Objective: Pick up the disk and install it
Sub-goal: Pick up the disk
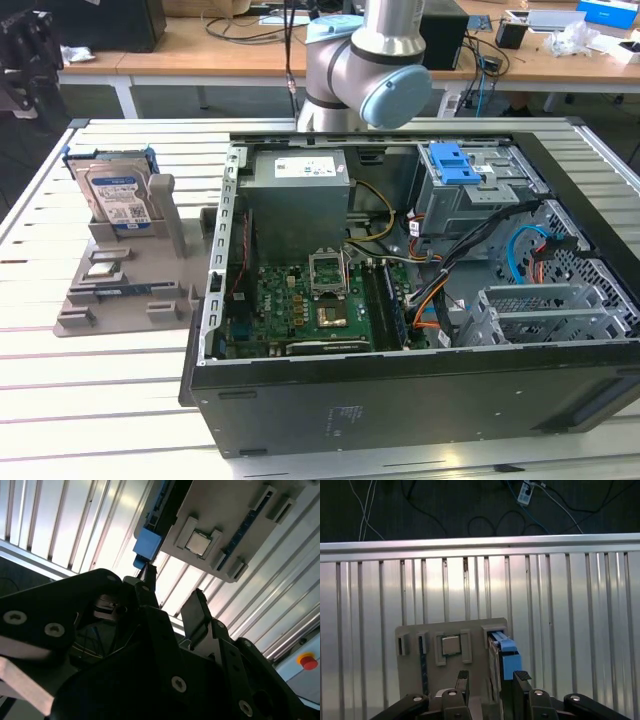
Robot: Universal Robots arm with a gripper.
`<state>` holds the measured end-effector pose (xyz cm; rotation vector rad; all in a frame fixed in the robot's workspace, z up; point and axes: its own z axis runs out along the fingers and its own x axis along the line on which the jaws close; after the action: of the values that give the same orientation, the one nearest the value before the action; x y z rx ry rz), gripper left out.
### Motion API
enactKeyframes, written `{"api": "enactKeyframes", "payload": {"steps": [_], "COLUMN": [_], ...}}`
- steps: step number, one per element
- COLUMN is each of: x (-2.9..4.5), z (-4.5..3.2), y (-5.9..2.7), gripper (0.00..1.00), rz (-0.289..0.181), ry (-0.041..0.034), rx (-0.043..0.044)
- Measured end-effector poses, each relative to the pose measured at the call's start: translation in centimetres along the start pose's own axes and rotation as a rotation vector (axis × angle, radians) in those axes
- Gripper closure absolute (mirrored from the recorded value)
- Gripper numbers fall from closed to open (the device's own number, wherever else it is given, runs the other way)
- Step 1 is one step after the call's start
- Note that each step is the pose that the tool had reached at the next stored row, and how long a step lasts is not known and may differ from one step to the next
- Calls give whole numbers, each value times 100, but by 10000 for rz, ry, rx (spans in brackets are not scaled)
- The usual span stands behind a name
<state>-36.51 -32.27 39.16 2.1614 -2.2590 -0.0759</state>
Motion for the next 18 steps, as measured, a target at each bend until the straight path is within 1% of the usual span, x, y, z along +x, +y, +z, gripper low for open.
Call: {"api": "enactKeyframes", "payload": {"steps": [13,16,18], "x": [-94,-127,-136], "z": [9,17,29], "y": [-39,-55,-68], "gripper": [52,52,52], "rz": [0,0,-2], "ry": [0,0,1], "rx": [0,-1,-1]}}
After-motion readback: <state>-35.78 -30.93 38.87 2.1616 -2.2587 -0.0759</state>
